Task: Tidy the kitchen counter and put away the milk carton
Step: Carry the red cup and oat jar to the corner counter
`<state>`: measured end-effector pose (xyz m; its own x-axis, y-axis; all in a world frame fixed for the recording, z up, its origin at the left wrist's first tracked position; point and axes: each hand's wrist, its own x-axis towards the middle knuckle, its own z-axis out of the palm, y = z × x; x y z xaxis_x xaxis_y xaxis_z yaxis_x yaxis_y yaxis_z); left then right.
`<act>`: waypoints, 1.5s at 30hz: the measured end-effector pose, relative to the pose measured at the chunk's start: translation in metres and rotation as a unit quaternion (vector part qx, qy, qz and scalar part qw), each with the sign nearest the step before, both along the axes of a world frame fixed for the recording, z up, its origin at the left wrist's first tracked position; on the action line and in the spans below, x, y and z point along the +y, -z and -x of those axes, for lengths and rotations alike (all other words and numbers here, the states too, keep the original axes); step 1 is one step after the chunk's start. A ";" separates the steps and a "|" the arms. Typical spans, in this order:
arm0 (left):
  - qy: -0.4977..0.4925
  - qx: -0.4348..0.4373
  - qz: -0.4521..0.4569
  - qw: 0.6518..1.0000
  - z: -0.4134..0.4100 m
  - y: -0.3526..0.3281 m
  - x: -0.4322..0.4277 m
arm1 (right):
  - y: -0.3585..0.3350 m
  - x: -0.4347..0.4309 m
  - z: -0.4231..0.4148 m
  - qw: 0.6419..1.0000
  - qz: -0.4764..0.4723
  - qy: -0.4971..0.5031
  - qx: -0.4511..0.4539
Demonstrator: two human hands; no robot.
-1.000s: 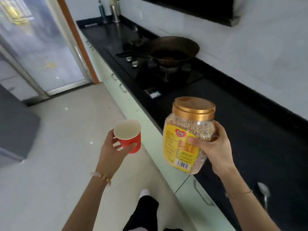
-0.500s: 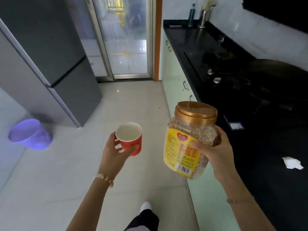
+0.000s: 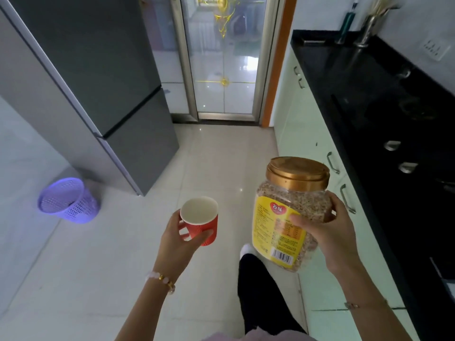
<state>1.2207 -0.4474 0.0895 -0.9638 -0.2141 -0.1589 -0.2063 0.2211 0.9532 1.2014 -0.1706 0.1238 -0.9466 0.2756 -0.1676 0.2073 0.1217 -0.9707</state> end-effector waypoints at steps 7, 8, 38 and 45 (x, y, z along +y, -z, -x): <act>-0.027 -0.023 -0.004 0.999 0.147 0.019 0.008 | 0.016 0.005 0.162 1.000 0.000 -0.005 -0.016; -0.027 -0.023 0.002 0.999 0.173 0.015 0.011 | 0.015 0.007 0.187 1.000 -0.001 -0.004 -0.021; 0.243 0.015 0.037 0.969 0.890 -0.031 0.064 | -0.019 0.047 0.743 0.963 0.015 0.268 0.003; 0.285 -0.006 0.012 0.958 1.002 -0.011 0.128 | -0.012 0.103 0.836 0.952 0.018 0.306 0.001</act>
